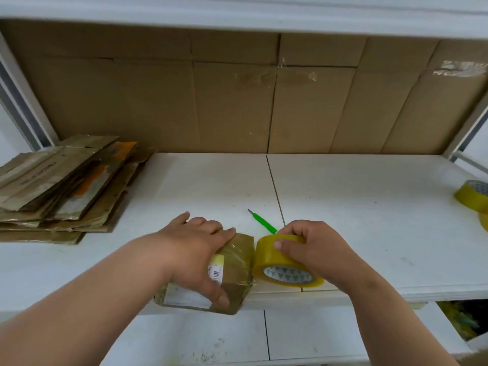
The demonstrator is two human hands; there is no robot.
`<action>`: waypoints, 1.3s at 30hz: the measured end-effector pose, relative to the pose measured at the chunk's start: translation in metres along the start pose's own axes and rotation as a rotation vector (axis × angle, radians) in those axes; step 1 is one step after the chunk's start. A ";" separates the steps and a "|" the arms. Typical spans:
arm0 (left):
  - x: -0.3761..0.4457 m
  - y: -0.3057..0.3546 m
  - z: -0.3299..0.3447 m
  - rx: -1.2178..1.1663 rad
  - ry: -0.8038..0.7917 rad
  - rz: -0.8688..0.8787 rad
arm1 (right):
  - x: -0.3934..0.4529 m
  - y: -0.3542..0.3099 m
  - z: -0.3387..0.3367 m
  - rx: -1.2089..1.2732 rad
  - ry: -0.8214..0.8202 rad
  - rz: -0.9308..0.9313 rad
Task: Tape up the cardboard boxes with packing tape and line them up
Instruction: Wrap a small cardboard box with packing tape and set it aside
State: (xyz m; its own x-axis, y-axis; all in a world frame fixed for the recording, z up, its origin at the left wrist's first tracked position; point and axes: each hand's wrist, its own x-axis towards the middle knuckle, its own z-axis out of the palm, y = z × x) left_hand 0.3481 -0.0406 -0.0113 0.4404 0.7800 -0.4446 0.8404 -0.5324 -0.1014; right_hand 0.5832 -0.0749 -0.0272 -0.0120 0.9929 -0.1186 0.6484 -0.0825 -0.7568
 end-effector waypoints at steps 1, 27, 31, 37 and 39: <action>0.002 0.001 0.004 0.032 0.045 -0.003 | 0.001 0.001 0.000 0.000 -0.002 -0.010; 0.041 -0.023 0.047 -0.160 0.148 -0.123 | 0.053 -0.012 0.007 -0.102 -0.150 -0.110; 0.043 -0.026 0.049 -0.147 0.172 -0.125 | 0.055 -0.005 0.004 0.076 -0.223 -0.080; 0.042 -0.029 0.049 -0.153 0.194 -0.118 | 0.050 0.000 -0.003 0.136 -0.335 -0.112; 0.042 -0.029 0.049 -0.150 0.187 -0.113 | 0.048 0.000 -0.004 0.102 -0.335 -0.117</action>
State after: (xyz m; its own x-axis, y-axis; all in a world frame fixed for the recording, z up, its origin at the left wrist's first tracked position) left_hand 0.3266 -0.0079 -0.0702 0.3803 0.8863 -0.2641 0.9188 -0.3947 -0.0013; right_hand 0.5858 -0.0272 -0.0302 -0.3410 0.9142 -0.2191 0.5494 0.0047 -0.8356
